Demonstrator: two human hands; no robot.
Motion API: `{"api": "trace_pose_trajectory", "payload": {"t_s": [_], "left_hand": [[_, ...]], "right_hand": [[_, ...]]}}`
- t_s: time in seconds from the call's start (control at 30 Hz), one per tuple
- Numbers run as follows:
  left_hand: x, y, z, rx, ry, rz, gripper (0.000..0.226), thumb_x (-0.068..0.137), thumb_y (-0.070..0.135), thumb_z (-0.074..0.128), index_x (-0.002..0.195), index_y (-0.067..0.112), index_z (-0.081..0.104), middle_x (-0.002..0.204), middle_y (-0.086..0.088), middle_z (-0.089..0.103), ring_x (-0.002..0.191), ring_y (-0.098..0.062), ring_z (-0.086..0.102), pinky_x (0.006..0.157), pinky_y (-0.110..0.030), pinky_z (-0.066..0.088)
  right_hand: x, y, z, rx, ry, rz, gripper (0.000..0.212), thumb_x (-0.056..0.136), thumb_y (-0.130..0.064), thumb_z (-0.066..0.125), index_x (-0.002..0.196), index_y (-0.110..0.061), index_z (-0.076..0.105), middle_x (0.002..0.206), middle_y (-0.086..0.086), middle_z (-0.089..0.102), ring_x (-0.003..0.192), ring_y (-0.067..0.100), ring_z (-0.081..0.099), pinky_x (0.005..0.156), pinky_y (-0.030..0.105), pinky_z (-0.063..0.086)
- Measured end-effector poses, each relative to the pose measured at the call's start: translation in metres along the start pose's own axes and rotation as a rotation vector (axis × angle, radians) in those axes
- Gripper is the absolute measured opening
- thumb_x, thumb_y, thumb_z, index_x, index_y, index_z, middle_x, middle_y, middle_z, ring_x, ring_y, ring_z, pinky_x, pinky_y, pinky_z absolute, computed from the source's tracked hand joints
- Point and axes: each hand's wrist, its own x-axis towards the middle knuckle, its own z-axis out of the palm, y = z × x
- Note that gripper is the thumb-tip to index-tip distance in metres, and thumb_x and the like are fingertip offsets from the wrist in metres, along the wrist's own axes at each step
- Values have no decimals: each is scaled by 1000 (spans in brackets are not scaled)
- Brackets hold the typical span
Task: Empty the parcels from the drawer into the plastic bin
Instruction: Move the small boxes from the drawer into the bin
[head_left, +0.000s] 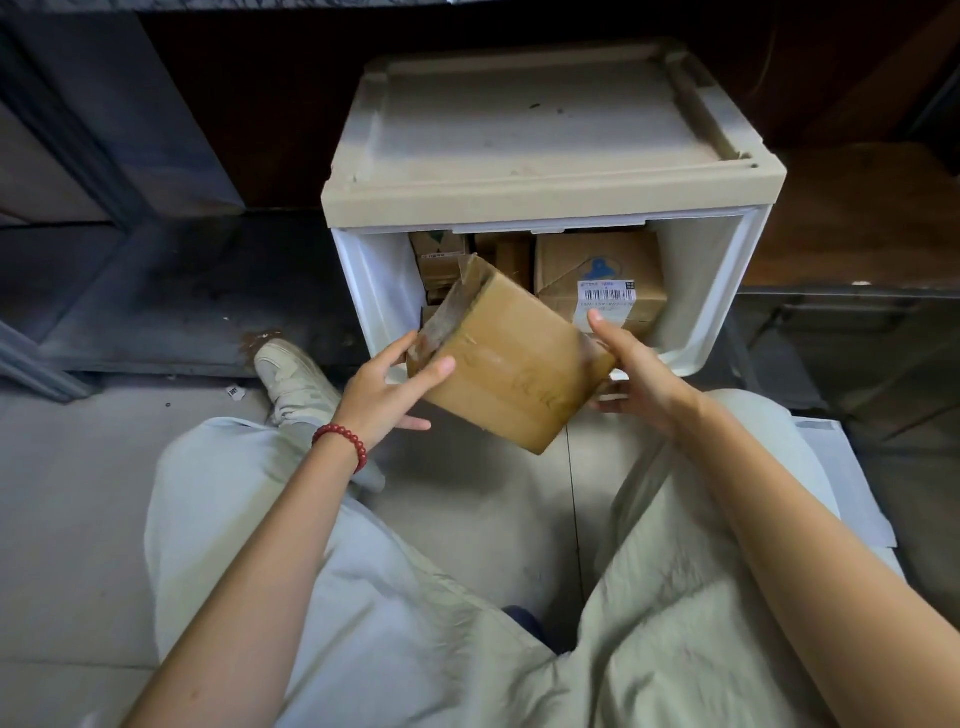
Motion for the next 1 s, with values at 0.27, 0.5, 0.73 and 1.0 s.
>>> {"api": "trace_pose_trajectory", "payload": {"t_s": [0.27, 0.5, 0.73, 1.0], "left_hand": [[-5, 2, 0, 69, 85, -73, 52, 83, 62, 53, 127, 34, 53, 123, 1, 57, 101, -16, 60, 68, -40, 61], [-7, -3, 4, 143, 53, -122, 54, 86, 74, 29, 129, 44, 43, 122, 1, 55, 97, -20, 62, 70, -36, 58], [-7, 9, 13, -51, 15, -101, 68, 74, 77, 50, 124, 30, 46, 120, 6, 53, 115, -22, 54, 83, -44, 56], [-8, 48, 37, 42, 76, 174, 64, 67, 72, 63, 120, 42, 42, 108, 22, 57, 99, -9, 62, 75, -38, 59]], "right_hand": [[5, -1, -3, 68, -17, -42, 42, 90, -53, 54, 126, -32, 55, 102, -11, 70, 87, 10, 66, 87, 29, 50], [1, -5, 0, 86, -57, -75, 49, 93, -56, 46, 128, -22, 52, 131, -4, 55, 107, 21, 62, 79, 33, 51], [1, -7, 3, 123, -46, -88, 47, 96, -49, 43, 133, -19, 47, 121, 0, 57, 86, 21, 66, 61, 26, 56], [-19, -25, -23, 133, 111, -238, 68, 78, -60, 49, 134, -23, 45, 117, 1, 59, 96, 19, 64, 69, 30, 52]]}}
